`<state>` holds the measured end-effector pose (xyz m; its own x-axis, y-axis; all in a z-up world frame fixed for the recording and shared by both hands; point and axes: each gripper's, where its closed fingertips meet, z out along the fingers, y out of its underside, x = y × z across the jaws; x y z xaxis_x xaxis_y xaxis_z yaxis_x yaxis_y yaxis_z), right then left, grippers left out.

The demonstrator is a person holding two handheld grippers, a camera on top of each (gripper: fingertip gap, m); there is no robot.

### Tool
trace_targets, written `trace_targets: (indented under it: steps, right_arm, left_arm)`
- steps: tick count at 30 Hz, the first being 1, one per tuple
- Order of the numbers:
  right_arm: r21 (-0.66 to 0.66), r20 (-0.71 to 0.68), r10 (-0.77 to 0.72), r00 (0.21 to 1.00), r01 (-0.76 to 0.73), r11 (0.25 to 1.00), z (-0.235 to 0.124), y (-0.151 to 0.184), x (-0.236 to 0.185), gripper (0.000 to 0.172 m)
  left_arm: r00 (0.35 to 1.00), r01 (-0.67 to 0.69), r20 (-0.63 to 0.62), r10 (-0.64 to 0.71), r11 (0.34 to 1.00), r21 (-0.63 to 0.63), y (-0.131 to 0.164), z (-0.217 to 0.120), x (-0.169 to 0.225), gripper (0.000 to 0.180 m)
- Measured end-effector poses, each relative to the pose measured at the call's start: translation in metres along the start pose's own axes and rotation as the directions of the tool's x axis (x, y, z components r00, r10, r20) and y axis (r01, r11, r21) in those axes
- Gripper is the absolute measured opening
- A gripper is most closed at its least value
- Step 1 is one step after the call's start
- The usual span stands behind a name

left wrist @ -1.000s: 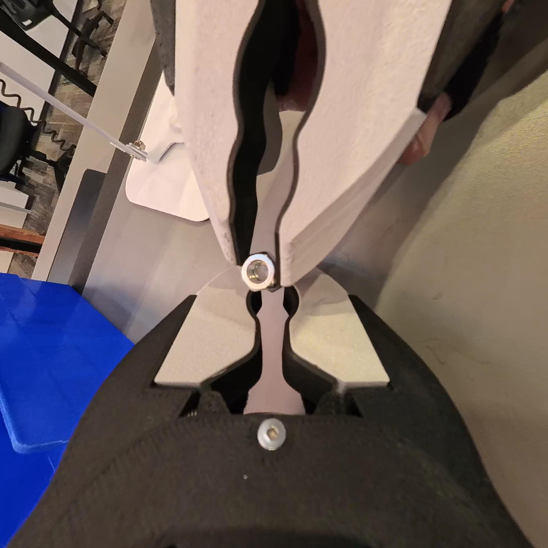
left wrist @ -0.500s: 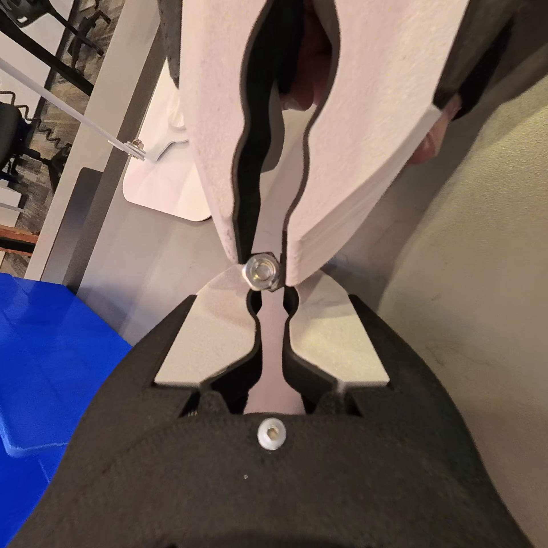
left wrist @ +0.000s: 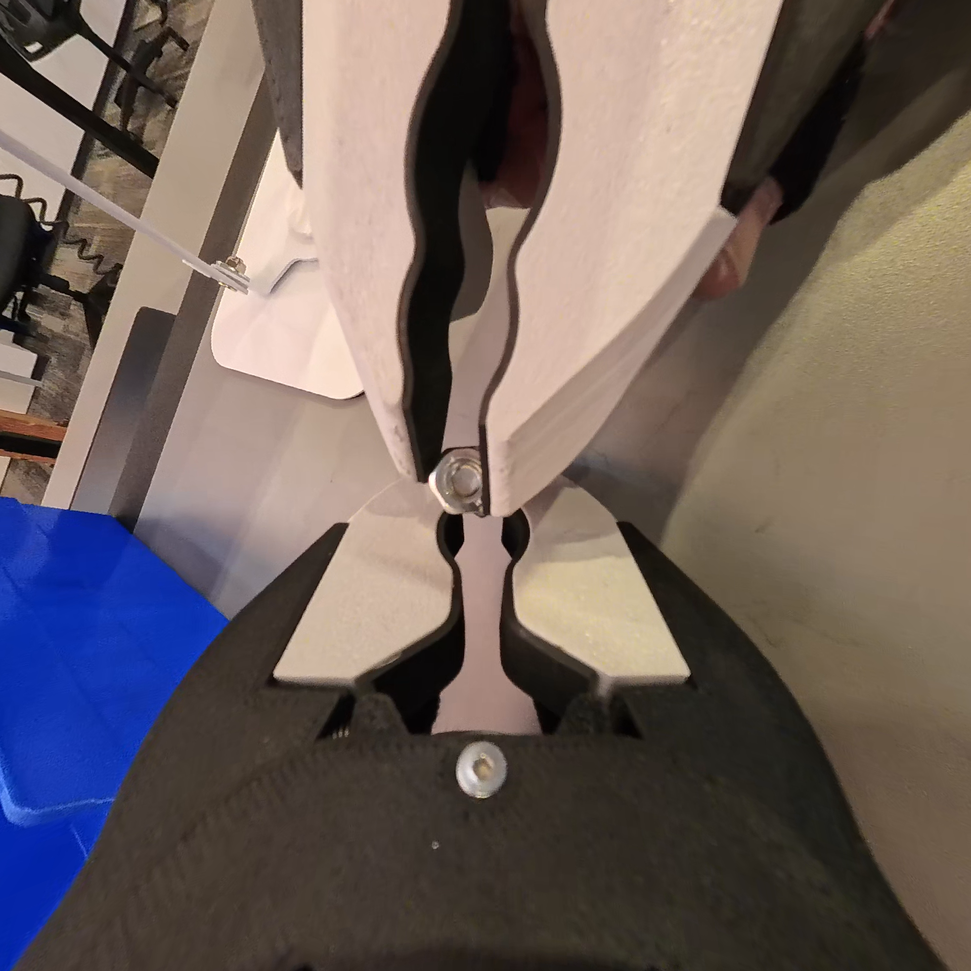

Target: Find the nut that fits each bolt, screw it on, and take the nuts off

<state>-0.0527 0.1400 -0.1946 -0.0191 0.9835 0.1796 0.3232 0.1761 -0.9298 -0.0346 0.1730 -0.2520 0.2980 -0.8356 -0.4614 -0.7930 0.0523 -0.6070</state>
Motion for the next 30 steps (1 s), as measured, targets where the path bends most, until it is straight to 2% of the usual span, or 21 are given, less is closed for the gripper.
trace_targets:
  steps: [15, 20, 25, 30]
  right_arm:
    - [0.009, 0.062, 0.077, 0.995, -0.078, 0.997, -0.0001, 0.0011, -0.0033, 0.010]
    - [0.010, 0.049, 0.057, 0.997, -0.058, 0.998, -0.0004, 0.0005, -0.0033, 0.012]
    - [0.008, 0.032, 0.044, 0.999, -0.044, 0.999, -0.0001, 0.0002, -0.0026, 0.021]
    - [-0.012, 0.032, 0.017, 0.999, -0.017, 1.000, 0.0012, 0.0031, -0.0039, 0.020]
  left_arm:
    - [0.998, -0.054, 0.009, 0.055, 0.998, -0.017, 0.0004, 0.0004, 0.0034, 0.009]
    - [0.999, -0.046, 0.006, 0.046, 0.999, -0.012, -0.0003, 0.0001, 0.0030, 0.009]
    - [0.999, -0.039, 0.002, 0.039, 0.999, -0.010, -0.0001, 0.0002, 0.0031, 0.008]
    - [0.999, -0.039, -0.001, 0.039, 0.999, -0.011, -0.0001, 0.0004, 0.0036, 0.008]
